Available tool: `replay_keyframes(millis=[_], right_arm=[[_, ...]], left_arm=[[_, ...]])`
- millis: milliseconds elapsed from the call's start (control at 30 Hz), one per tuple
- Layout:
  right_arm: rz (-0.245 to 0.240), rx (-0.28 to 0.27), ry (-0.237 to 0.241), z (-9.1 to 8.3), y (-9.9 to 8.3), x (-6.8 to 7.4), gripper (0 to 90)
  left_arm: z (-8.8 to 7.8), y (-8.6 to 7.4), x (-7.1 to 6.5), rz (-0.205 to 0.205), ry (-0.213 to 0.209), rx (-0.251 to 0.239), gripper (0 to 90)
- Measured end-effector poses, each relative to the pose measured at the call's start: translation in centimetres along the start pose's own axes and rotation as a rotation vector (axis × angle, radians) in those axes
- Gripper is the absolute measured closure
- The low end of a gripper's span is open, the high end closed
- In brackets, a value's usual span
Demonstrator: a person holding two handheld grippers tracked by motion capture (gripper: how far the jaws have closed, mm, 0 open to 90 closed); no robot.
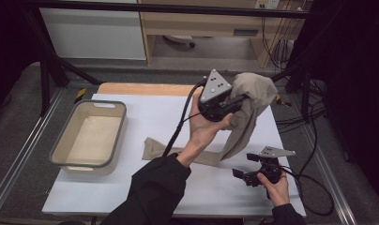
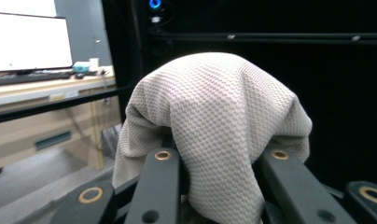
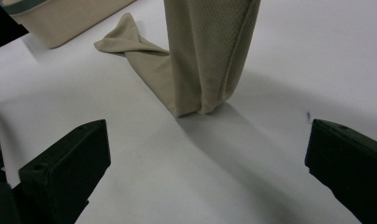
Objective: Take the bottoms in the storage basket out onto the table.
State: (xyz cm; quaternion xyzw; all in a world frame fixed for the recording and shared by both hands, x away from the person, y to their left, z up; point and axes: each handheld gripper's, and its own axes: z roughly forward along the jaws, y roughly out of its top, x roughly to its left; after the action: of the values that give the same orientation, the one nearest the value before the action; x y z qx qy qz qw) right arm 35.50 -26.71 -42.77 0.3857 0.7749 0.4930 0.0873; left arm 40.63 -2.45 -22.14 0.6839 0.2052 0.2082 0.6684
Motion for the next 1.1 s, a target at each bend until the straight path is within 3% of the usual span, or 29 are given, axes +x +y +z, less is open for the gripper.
replay_keyframes(millis=[133,367,1100], right_arm=[[0.002,0.007,0.0,0.1,0.0,0.0,0.5],[0.001,0.009,-0.003,0.1,0.0,0.0,0.5],[0.001,0.02,-0.012,0.2,-0.1,0.0,0.5]], left_arm=[[-1.6,-0.9,1.6,0.003,0.037,0.033,74.9],[-3.7,-2.8,3.8,-0.031,0.084,0.071,74.8],[-6.9,-9.5,6.3,-0.069,0.162,0.185,74.6]])
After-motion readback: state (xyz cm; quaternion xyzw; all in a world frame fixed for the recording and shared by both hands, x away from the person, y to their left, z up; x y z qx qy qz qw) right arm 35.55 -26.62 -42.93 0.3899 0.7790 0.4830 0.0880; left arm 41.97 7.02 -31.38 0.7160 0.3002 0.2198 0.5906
